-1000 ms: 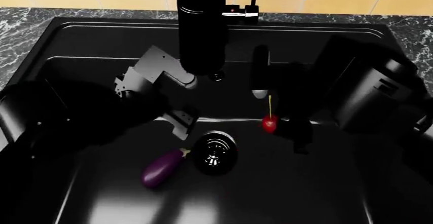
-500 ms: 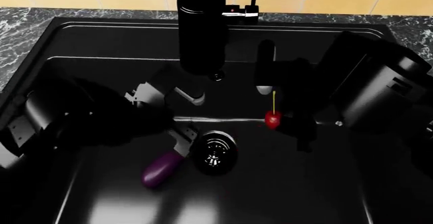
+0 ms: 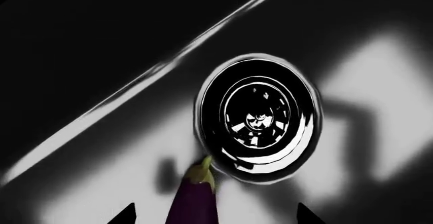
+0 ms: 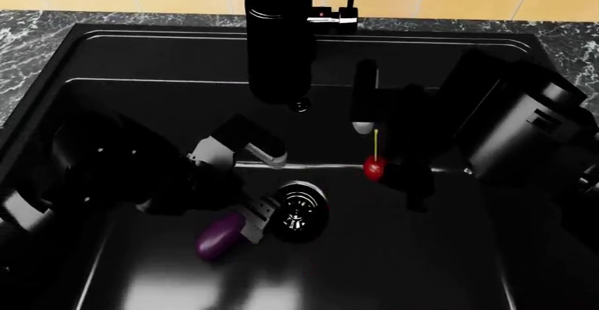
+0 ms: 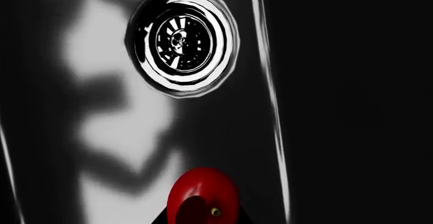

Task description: Pick up the fruits and vegetables and place them in the sink. Turn on the sink faucet to wash them. Then turn the sink off and put them in the tray.

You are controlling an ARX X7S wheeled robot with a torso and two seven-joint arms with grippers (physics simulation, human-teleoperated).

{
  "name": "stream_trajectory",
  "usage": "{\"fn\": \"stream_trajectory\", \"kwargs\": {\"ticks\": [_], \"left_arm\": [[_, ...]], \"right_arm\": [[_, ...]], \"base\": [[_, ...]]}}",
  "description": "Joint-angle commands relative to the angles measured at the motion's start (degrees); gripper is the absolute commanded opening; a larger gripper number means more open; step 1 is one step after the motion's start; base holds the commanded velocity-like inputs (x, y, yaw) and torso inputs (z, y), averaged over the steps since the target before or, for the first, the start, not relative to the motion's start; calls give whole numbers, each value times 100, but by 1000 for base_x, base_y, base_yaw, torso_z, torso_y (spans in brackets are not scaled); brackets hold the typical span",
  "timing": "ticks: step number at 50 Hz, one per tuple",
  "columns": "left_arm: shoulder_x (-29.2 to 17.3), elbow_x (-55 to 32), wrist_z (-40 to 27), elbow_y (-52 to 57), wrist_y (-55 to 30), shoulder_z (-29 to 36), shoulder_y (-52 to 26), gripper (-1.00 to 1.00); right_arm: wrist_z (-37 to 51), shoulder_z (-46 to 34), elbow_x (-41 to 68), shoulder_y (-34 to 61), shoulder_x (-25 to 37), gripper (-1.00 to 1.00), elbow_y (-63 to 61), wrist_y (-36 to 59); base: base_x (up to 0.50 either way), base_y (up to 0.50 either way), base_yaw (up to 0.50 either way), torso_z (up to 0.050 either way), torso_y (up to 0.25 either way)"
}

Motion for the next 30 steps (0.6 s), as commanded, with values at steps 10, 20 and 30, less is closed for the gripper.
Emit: {"fn": "stream_trajectory", "kwargs": {"ticks": [10, 20, 30], "left_arm": [[73, 773, 435, -284, 306, 797, -73, 100], [183, 1430, 1081, -547, 922, 1306, -138, 100], [487, 1501, 1346, -1259, 1038, 1405, -18, 100]], "right_arm": [[51, -5, 22, -92, -34, -100, 93, -101], [79, -11, 35, -150, -61, -100, 194, -179], [90, -32, 44, -183, -83, -100, 272, -228]], "base": [[0, 0, 0, 0, 0], [0, 0, 0, 0, 0], [0, 0, 0, 0, 0]]}}
